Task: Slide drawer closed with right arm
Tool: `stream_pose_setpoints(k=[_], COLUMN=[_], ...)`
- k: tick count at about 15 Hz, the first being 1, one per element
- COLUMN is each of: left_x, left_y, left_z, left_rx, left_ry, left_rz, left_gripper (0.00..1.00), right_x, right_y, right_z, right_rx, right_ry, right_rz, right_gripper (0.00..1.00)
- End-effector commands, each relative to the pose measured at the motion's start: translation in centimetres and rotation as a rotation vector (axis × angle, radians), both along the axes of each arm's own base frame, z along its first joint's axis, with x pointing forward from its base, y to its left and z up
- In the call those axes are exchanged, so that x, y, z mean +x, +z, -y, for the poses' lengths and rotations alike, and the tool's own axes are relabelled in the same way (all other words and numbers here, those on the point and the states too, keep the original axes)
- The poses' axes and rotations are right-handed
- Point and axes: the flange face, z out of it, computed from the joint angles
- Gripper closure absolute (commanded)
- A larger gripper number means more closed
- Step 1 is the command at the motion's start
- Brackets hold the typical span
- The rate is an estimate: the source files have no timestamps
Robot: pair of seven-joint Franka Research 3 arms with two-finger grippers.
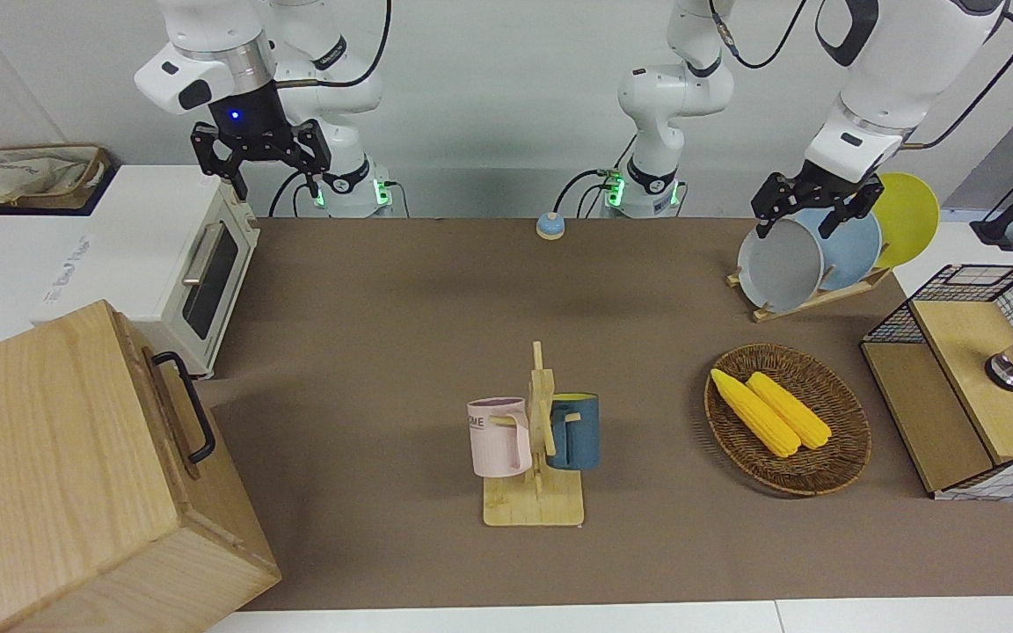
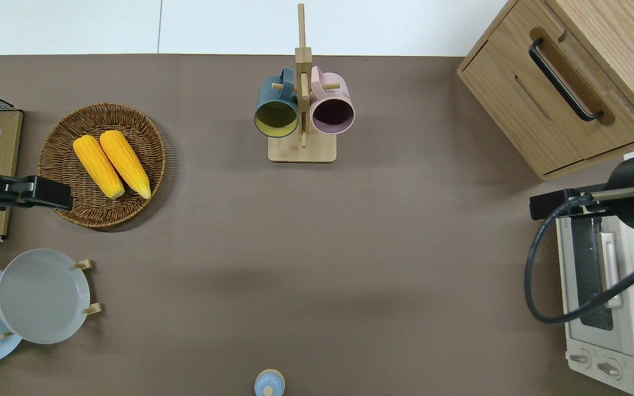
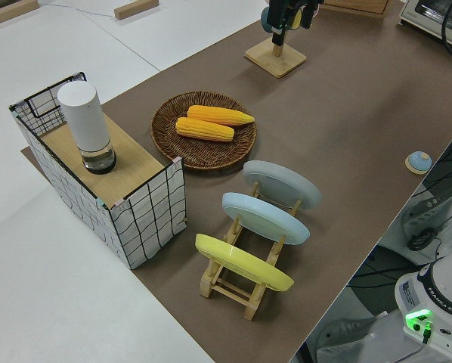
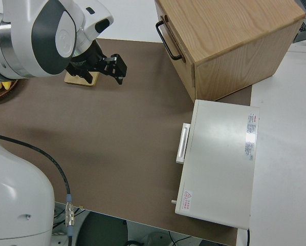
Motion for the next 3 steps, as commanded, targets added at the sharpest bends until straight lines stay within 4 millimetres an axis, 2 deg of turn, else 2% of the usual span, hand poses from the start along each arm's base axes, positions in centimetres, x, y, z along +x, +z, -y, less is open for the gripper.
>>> stream_pose_setpoints(k=[1,3], left_x=[0.16,0.17], left_y=[0.34,0.41], left_z=[-0.13,-0.13], left_rx=[0.016,0.016], left_ry=[-0.01,-0.01], left_rz=[-0.006,-0.005], left_gripper=[0.01,0.01], right_x=[0.48,0.64], right_y=[0.23,-0.01], right_z=[0.53,0.57], right_rx=[0.007,0.004], right_ry=[0.015,0.013], right_rz=[0.003,-0.001], right_gripper=[0.011,0.011])
